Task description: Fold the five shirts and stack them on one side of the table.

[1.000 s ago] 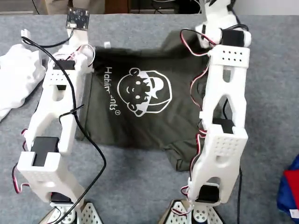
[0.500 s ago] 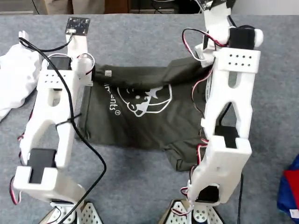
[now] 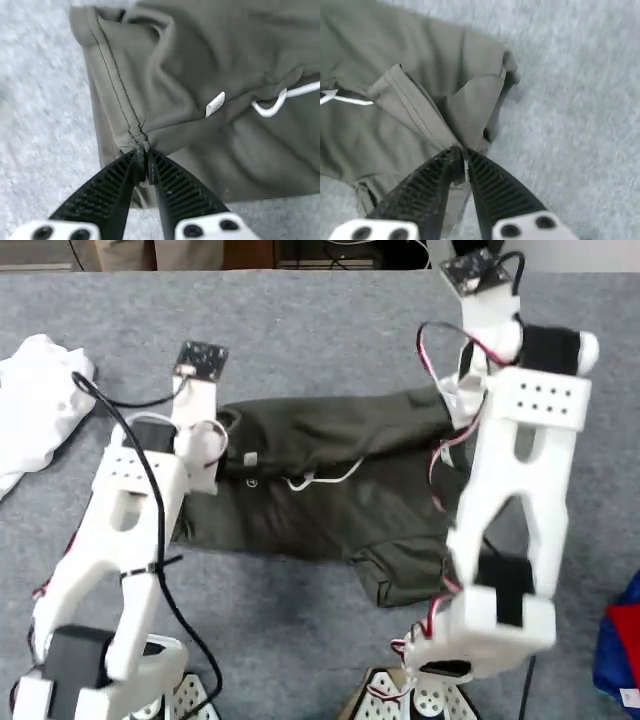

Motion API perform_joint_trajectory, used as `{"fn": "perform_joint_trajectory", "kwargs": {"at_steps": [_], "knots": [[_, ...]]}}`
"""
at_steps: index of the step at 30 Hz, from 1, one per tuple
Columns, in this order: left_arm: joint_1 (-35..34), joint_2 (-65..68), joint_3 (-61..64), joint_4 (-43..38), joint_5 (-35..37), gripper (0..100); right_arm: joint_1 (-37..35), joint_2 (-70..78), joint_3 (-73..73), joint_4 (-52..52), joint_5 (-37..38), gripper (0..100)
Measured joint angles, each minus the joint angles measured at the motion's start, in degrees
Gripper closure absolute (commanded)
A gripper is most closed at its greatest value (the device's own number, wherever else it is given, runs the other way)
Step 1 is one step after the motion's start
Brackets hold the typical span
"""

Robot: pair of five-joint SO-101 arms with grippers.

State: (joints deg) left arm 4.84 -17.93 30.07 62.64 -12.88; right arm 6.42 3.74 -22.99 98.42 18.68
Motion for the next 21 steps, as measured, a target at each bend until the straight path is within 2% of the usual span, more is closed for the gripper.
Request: {"fn": "perform_joint_trajectory", "kwargs": {"at_steps": [9, 12, 16, 21], "knots": [[-0.35, -4.31, 5.36, -1.41, 0.00, 98, 0.18, -27.60, 40.09, -12.75, 2.11, 99.4], [-0.35, -4.31, 7.38, -1.41, 0.00, 98, 2.73, -36.84, 51.96, -16.35, 2.20, 99.4], [-0.35, -4.31, 9.23, -1.41, 0.00, 98, 7.65, -42.46, 61.01, -18.29, 3.52, 99.4], [-2.99, -4.31, 9.23, 1.32, -0.09, 98, 13.27, -42.55, 64.35, -20.40, 5.98, 99.4]]}}
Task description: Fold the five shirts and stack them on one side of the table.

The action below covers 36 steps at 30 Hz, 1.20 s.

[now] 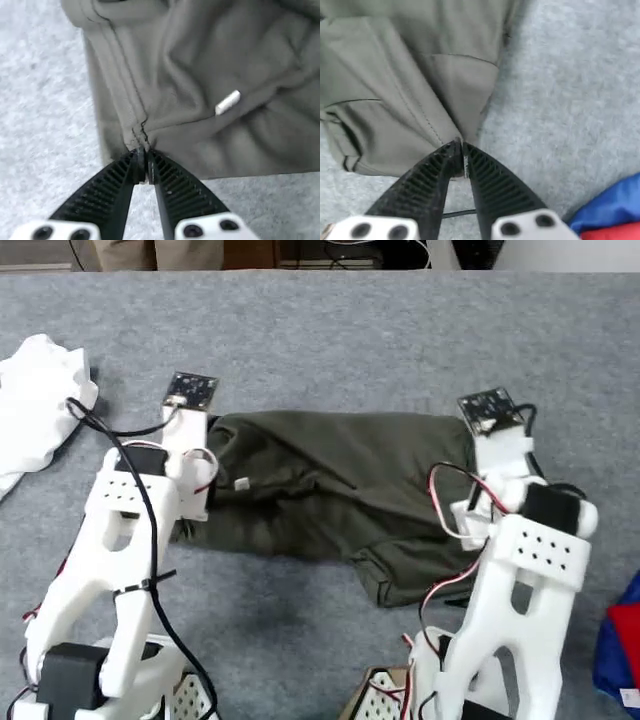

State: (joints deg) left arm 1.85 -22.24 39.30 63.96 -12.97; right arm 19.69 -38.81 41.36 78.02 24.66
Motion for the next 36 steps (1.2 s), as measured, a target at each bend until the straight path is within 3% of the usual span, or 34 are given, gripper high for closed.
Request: {"fn": "perform_joint_trajectory", "kwargs": {"at_steps": [8, 36], "knots": [[-8.00, 0.00, -3.43, 2.64, -4.13, 98, 4.13, 0.00, 1.49, -0.62, 3.69, 99.4], [-8.26, -0.35, 0.62, 5.98, -10.90, 98, 11.43, 0.00, 8.00, -1.67, 11.08, 99.4]]}}
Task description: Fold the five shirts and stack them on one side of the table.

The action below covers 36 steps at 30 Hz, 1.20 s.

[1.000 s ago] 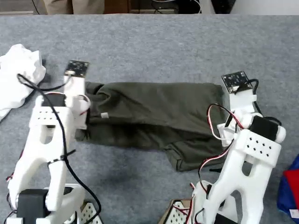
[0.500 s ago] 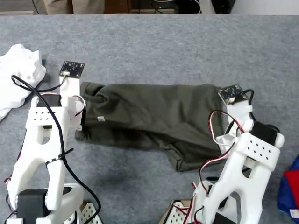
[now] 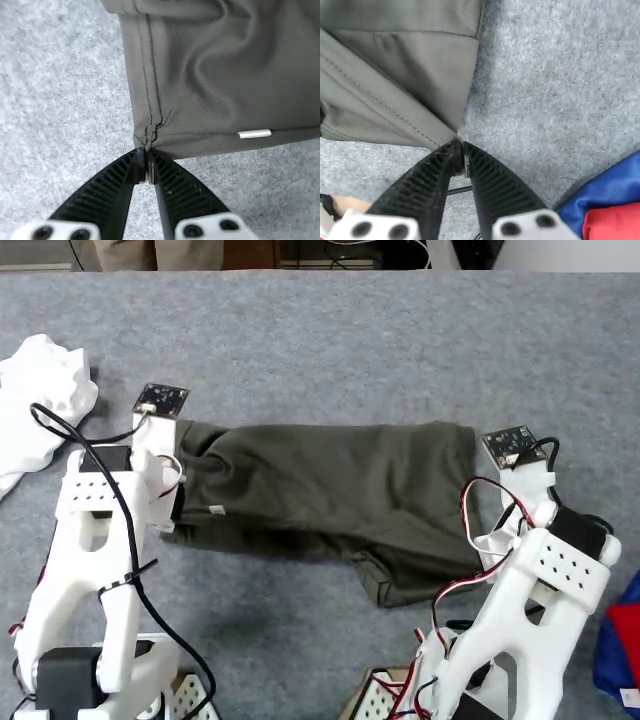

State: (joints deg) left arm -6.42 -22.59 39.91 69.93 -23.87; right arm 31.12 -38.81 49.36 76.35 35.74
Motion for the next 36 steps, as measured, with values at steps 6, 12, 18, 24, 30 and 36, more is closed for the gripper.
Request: {"fn": "perform_joint_trajectory", "kwargs": {"at_steps": [6, 12, 18, 24, 30, 36], "knots": [[-0.70, -0.09, 1.41, -0.97, -1.49, 98, 0.62, 0.00, 0.00, 0.00, 0.88, 99.4], [-0.62, -0.09, 1.49, 0.53, -3.16, 98, 1.41, 0.00, 2.20, 0.00, 2.29, 99.4], [-0.62, -0.09, 1.49, 0.70, -3.16, 98, 1.41, 0.00, 3.08, 0.00, 2.29, 99.1], [0.79, -0.09, 1.49, 1.49, -5.36, 95, 1.41, 0.00, 3.08, 0.00, 4.31, 86.4], [1.76, -0.09, 1.41, 7.30, -6.68, 83, 1.41, 0.00, 3.08, 0.00, 7.65, 72.4], [-3.16, -0.09, -4.84, 8.79, -6.77, 83, 1.41, -4.66, 0.97, 0.88, 8.09, 83.2]]}}
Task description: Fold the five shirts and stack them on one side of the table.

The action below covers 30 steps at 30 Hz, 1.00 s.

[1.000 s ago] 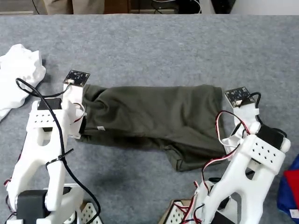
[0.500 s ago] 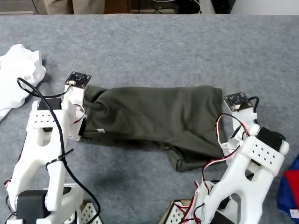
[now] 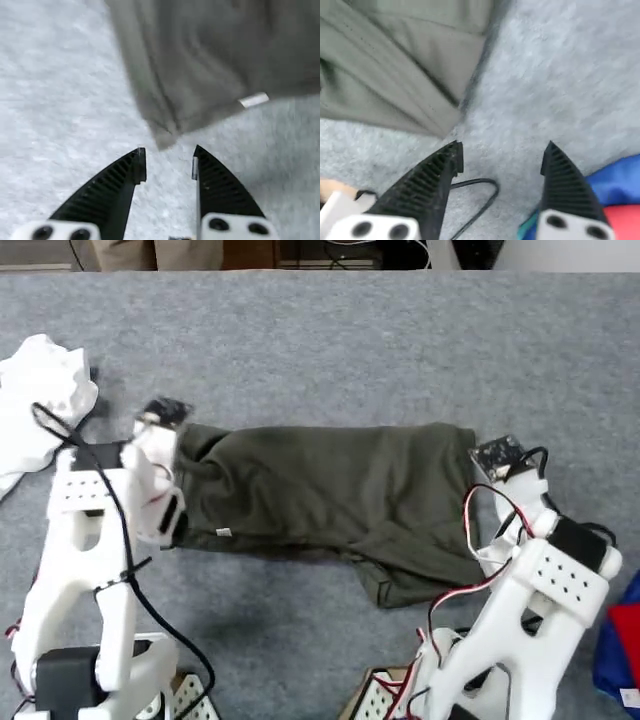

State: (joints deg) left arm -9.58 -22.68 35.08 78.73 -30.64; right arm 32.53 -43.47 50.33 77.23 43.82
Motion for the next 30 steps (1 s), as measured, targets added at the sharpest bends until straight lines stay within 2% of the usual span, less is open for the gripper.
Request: {"fn": "perform_joint_trajectory", "kwargs": {"at_steps": [2, 3, 4, 5, 6, 10, 16, 21, 30], "knots": [[-0.88, 0.00, -4.13, 0.00, 0.00, 87, -1.76, -0.97, -1.76, 0.00, -0.26, 95.4], [-0.88, 0.00, -6.24, 0.00, 0.09, 92, -3.08, -1.05, -2.73, -0.35, -1.67, 99.8], [-0.88, 0.00, -8.09, 0.00, 0.53, 97, -4.48, -1.05, -3.25, -1.41, -3.52, 98.4], [-0.44, 0.00, -9.58, -0.62, 2.02, 99, -6.24, -1.05, -3.43, -2.73, -5.19, 96.5], [0.44, 0.00, -10.37, -2.11, 4.13, 96, -8.53, -1.05, -3.43, -4.04, -6.59, 96.2], [5.10, 0.00, -10.02, -10.37, 13.27, 98, -18.20, -1.05, -3.43, -8.70, -13.19, 96.3], [10.37, 0.35, -1.85, -27.08, 23.65, 98, -29.98, 0.26, -3.43, -16.97, -18.90, 96.3], [11.34, 6.68, 1.05, -39.56, 28.48, 98, -31.47, 9.85, -5.80, -25.05, -20.13, 96.9], [11.78, 22.51, -4.48, -39.91, 30.59, 98, -31.38, 31.65, -18.73, -29.36, -20.22, 98.8]]}}
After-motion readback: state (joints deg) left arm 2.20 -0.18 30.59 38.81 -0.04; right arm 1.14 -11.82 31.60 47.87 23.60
